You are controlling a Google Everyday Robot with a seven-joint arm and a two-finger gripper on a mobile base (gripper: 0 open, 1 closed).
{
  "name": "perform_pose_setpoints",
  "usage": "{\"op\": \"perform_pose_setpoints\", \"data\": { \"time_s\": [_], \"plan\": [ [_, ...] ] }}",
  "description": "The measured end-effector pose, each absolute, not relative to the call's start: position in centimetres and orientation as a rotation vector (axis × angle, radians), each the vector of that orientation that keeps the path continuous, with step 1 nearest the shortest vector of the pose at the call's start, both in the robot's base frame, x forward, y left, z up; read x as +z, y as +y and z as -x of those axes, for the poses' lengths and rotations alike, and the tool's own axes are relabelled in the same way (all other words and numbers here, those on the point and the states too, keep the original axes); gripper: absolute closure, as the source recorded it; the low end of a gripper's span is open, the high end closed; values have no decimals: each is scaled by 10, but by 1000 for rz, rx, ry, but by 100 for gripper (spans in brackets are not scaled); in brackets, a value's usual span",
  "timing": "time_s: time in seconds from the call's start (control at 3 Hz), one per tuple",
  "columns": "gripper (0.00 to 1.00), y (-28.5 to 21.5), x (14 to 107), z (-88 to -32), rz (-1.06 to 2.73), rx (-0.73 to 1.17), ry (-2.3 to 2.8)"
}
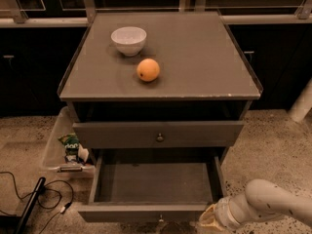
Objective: Close middle drawer
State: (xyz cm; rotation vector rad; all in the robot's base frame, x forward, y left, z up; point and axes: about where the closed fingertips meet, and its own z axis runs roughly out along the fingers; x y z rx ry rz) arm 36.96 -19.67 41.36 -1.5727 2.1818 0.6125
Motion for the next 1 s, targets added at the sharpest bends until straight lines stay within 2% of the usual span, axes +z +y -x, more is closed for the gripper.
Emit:
{"op": "perform_pose_setpoints", "data": {
  "time_s": [0.67, 1.0],
  "plan": [
    [12, -197, 414, -370, 1573, 613, 2182],
    [0, -196, 414, -383, 1579, 623, 2125]
  ]
}}
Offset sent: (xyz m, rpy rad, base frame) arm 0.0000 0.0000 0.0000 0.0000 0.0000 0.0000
